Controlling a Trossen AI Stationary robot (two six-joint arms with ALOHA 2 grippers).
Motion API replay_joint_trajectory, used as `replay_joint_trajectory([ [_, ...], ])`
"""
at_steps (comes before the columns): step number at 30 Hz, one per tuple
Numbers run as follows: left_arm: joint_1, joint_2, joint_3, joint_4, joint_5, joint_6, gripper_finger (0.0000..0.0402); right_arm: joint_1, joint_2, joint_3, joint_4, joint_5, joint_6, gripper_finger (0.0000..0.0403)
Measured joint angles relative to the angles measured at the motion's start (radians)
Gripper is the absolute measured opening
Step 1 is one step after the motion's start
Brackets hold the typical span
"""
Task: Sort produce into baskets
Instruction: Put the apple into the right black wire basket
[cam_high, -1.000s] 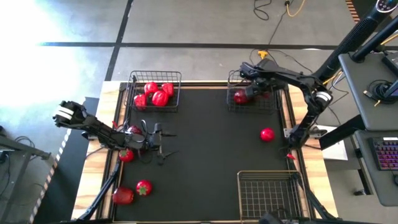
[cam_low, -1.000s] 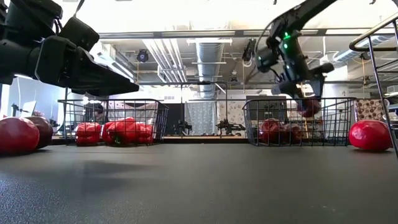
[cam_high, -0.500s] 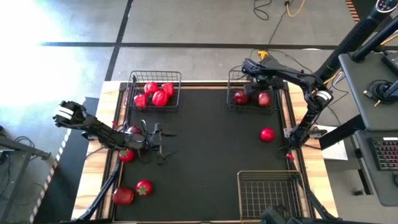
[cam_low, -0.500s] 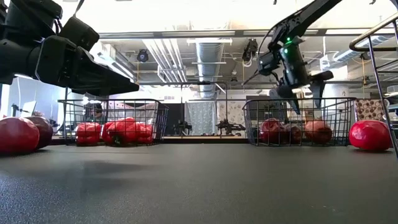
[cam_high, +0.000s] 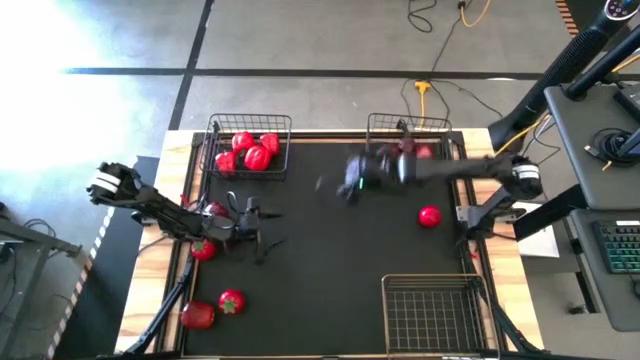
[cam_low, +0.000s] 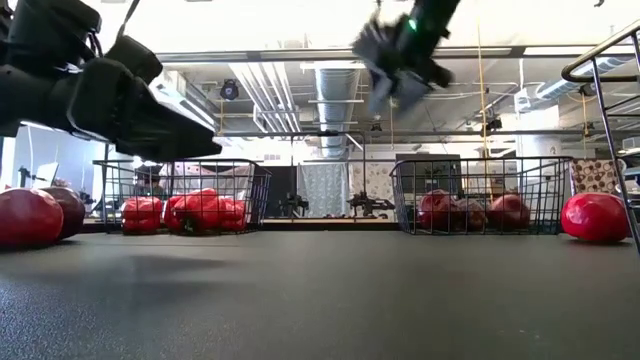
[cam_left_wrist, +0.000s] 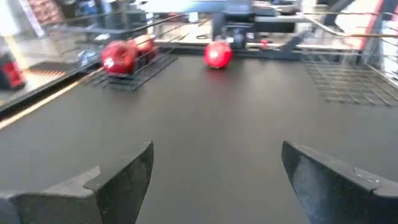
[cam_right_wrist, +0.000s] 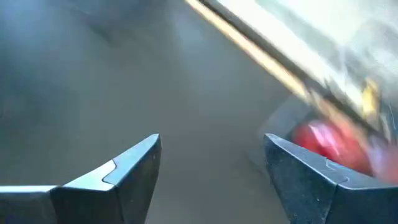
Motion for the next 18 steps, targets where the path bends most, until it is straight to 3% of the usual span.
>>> replay_joint_trajectory([
  [3,0.001,0.028,0.000,0.000,-0.015,-0.067,0.0336,0.158,0.044,-0.081,0.329,0.179,-0.186,0.0264],
  [5,-0.001,0.040,0.000,-0.003,-0.014,-0.087,0.0336,0.226,0.096,-0.132,0.553,0.242,-0.331,0.0260],
  [9,-0.001,0.032,0.028,-0.008,-0.014,-0.100,0.0336,0.270,0.213,-0.164,0.839,0.254,-0.555,0.0254],
  [12,-0.001,-0.003,0.076,-0.064,-0.014,-0.111,0.0336,0.267,0.281,-0.153,0.896,0.264,-0.610,0.0250],
  [15,-0.001,-0.057,0.156,-0.286,-0.015,-0.148,0.0336,0.263,0.324,-0.146,0.895,0.299,-0.659,0.0243],
  [18,0.000,-0.114,0.287,-0.669,-0.040,-0.226,0.0336,0.264,0.340,-0.143,0.909,0.372,-0.707,0.0234],
])
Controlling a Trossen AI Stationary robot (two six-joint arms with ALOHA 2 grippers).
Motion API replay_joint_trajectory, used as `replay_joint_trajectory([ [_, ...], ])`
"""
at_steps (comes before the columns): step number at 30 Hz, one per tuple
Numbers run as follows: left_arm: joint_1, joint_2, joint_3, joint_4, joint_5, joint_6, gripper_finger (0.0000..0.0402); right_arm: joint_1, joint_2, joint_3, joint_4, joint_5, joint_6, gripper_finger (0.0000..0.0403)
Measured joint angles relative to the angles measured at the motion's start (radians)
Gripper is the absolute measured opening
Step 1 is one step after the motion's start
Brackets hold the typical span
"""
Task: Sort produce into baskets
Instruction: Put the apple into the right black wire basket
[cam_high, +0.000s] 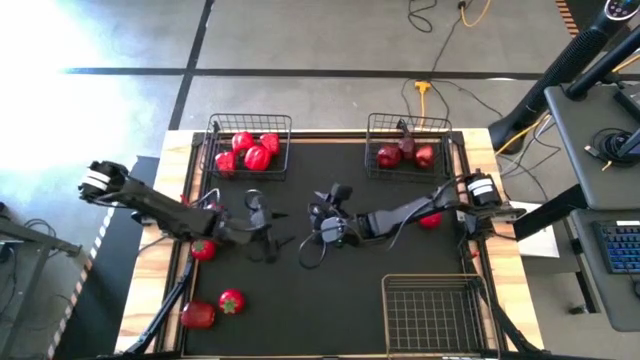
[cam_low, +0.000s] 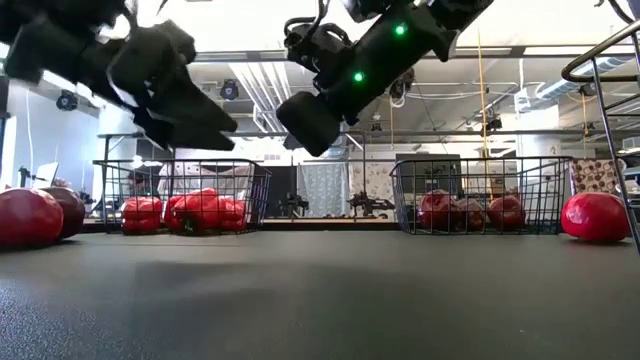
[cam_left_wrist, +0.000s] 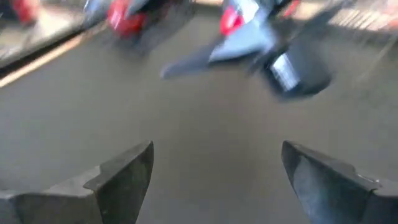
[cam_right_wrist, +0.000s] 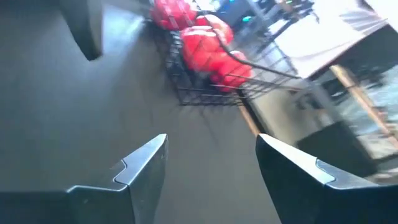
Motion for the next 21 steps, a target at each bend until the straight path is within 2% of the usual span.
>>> replay_joint_trajectory([
  [3,0.000,-0.027,0.161,-0.439,-0.071,-0.138,0.0336,-0.009,0.000,-0.004,0.035,-0.005,-0.033,0.0224],
  [6,-0.001,-0.027,0.306,-0.831,-0.093,-0.313,0.0336,-0.028,0.000,-0.013,0.051,-0.072,-0.010,0.0215],
  [9,-0.002,-0.010,0.451,-1.194,-0.038,-0.499,0.0336,-0.045,0.014,-0.035,0.064,-0.198,0.069,0.0210],
  [11,-0.002,0.007,0.533,-1.425,0.009,-0.616,0.0336,-0.050,0.035,-0.062,0.107,-0.254,0.061,0.0208],
  [14,-0.002,0.039,0.597,-1.730,0.026,-0.791,0.0336,-0.048,0.058,-0.072,0.144,-0.275,0.006,0.0207],
  [16,0.004,0.055,0.599,-1.830,0.070,-0.845,0.0336,-0.046,0.046,-0.069,0.156,-0.298,0.009,0.0207],
  [21,0.030,0.086,0.560,-1.826,0.225,-0.849,0.0348,-0.046,0.041,-0.068,0.169,-0.457,0.026,0.0207],
])
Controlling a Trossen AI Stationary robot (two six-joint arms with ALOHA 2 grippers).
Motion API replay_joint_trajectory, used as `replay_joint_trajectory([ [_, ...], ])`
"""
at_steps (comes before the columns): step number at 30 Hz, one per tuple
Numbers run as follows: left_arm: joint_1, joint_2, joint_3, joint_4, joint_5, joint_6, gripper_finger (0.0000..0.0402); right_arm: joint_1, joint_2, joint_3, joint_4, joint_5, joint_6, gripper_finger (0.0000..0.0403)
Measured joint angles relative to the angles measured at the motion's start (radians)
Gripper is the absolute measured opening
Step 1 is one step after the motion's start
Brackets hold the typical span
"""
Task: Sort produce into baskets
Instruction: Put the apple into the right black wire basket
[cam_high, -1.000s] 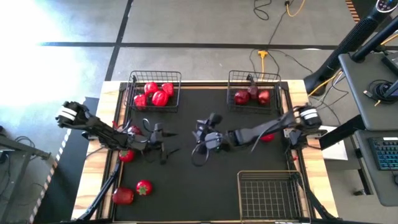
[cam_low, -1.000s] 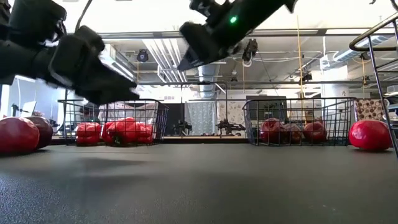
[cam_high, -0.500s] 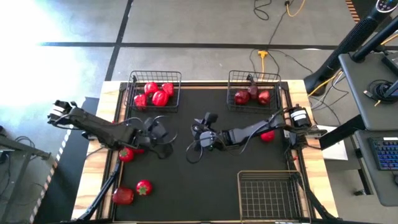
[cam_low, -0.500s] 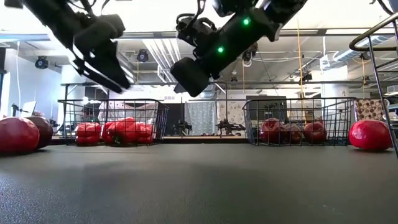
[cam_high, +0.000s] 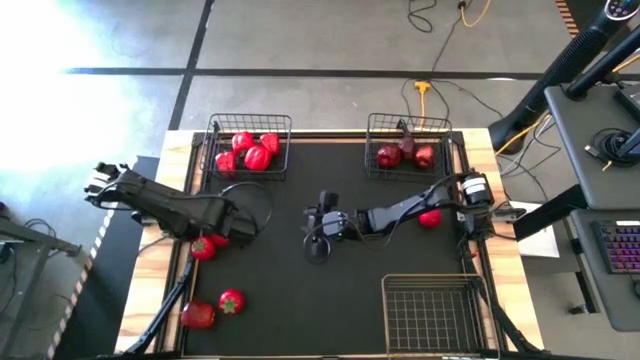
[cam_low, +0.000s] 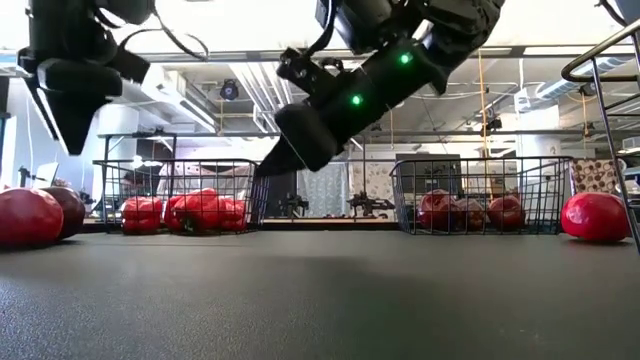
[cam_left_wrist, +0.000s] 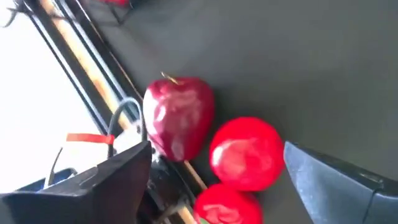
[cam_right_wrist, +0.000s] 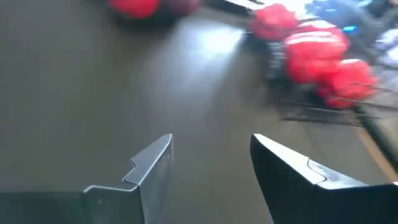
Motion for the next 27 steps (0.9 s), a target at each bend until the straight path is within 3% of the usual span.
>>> replay_joint_trajectory([
  [7,0.101,0.065,-0.034,0.001,0.079,-0.015,0.0371,0.001,0.004,0.000,0.027,-0.102,0.016,0.0208],
  [12,0.196,0.100,-0.045,0.018,0.091,0.029,0.0372,0.007,0.004,0.000,0.028,-0.110,0.032,0.0208],
  [17,0.293,0.143,-0.045,0.033,0.092,0.083,0.0372,0.010,0.004,0.000,0.027,-0.183,0.056,0.0208],
  [27,0.446,0.260,-0.046,0.070,0.095,0.270,0.0373,0.010,0.004,-0.014,-0.015,-0.184,0.153,0.0208],
])
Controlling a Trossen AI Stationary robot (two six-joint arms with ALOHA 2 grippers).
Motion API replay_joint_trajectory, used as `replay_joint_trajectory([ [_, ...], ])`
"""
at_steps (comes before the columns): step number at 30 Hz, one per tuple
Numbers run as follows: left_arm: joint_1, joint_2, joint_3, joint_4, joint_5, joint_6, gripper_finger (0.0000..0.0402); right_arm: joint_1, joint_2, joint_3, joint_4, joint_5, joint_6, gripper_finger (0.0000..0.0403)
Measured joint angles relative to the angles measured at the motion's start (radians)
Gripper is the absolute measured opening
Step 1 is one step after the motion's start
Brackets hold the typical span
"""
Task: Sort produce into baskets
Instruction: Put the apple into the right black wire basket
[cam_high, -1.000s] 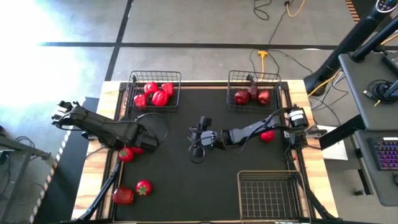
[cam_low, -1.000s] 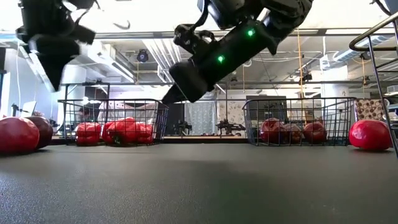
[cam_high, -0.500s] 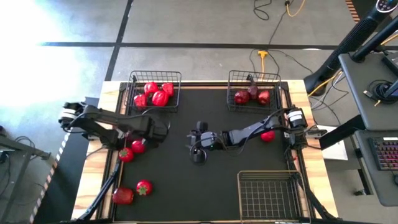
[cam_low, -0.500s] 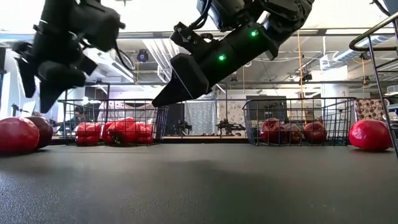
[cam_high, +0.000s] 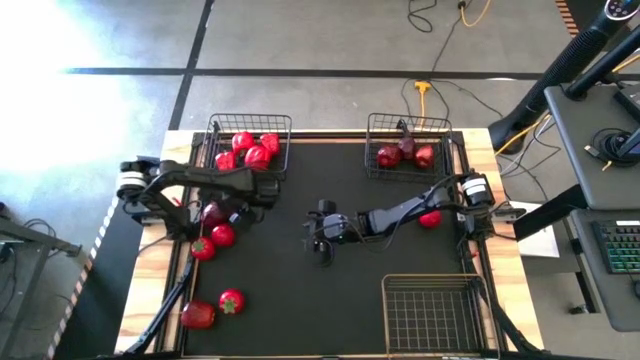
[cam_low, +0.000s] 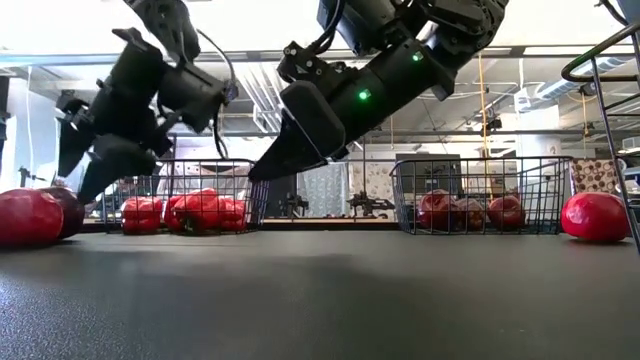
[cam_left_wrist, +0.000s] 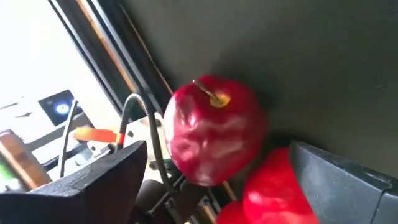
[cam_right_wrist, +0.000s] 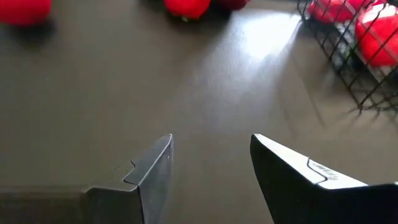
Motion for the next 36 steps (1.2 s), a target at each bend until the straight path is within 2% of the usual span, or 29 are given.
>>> replay_joint_trajectory([
  [8,0.018,0.074,-0.113,0.039,0.046,0.052,0.0373,0.017,0.000,-0.013,-0.072,0.000,0.071,0.0208],
  [12,0.018,0.111,-0.097,0.053,0.002,0.065,0.0369,0.028,0.000,-0.025,-0.076,0.000,0.084,0.0208],
  [15,0.019,0.128,-0.101,0.128,0.004,0.099,0.0367,0.038,0.000,-0.027,-0.076,0.000,0.090,0.0208],
  [24,0.017,0.171,-0.132,0.165,0.015,0.137,0.0358,0.043,0.000,-0.022,-0.075,0.003,0.084,0.0208],
  [30,-0.027,0.164,-0.119,0.185,-0.005,0.124,0.0304,0.043,0.000,-0.022,-0.073,0.004,0.061,0.0208],
  [36,-0.145,0.152,-0.060,0.174,-0.034,0.049,0.0239,0.043,0.000,-0.021,-0.064,0.012,0.035,0.0208],
])
